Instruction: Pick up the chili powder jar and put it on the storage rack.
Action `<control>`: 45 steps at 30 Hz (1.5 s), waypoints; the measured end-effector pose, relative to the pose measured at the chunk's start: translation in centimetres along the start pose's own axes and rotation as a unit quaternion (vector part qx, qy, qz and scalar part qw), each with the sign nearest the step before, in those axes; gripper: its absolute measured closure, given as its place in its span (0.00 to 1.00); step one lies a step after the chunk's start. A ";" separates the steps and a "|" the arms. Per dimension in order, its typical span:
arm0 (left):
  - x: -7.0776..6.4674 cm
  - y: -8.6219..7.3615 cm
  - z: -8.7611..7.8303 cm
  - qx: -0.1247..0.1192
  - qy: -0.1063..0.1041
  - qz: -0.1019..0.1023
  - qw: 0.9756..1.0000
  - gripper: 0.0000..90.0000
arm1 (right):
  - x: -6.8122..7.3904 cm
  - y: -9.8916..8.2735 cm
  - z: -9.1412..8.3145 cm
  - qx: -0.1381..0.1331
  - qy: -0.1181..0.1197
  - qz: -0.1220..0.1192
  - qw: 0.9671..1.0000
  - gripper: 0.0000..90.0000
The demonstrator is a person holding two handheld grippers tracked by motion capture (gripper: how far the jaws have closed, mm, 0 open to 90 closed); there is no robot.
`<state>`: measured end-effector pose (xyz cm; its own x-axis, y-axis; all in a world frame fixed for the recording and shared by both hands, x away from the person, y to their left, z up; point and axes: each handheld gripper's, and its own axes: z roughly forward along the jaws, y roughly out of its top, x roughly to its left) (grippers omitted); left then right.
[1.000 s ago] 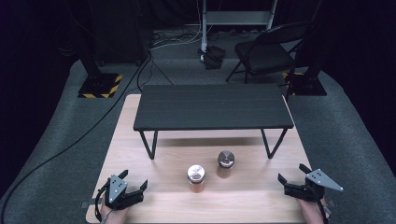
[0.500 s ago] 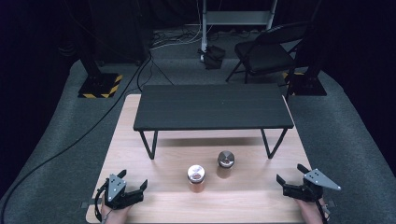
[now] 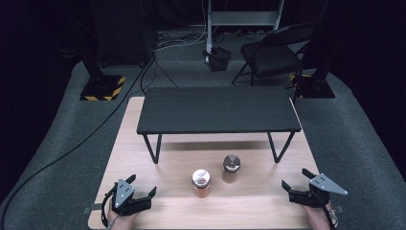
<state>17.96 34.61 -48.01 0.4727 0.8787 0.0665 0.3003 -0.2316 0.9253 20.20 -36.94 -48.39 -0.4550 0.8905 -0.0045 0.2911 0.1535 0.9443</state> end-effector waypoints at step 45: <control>-3.8 3.8 3.8 -0.002 -0.136 0.047 0.990 0.11 | -0.2 0.1 0.0 0.002 0.006 -0.002 1.000 0.04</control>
<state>20.44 28.83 -46.21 0.7044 0.7081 0.0489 0.2419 -0.3043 0.9214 20.33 -37.09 -48.33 -0.4664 0.8846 -0.0034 0.2934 0.1583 0.9428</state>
